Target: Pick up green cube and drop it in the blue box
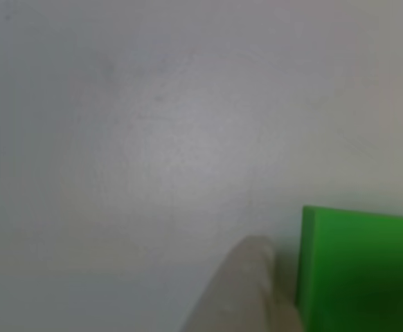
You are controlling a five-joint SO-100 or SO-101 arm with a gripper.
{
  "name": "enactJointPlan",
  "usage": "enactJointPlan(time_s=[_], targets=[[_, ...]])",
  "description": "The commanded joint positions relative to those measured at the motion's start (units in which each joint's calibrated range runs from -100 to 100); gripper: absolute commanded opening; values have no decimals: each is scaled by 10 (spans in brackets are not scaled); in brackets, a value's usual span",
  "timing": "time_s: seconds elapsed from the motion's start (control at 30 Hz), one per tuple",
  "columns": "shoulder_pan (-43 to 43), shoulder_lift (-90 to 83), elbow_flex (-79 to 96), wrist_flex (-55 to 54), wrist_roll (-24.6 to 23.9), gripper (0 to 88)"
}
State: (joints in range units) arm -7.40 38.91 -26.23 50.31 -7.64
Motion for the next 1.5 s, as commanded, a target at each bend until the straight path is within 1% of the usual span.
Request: enactJointPlan(time_s=[0.0,1.13,1.27,1.47], targets=[[-2,4,-42,2,0,290],[-3,4,-36,-1,2,287],[-3,5,-36,0,2,248],[2,6,-34,1,2,138]])
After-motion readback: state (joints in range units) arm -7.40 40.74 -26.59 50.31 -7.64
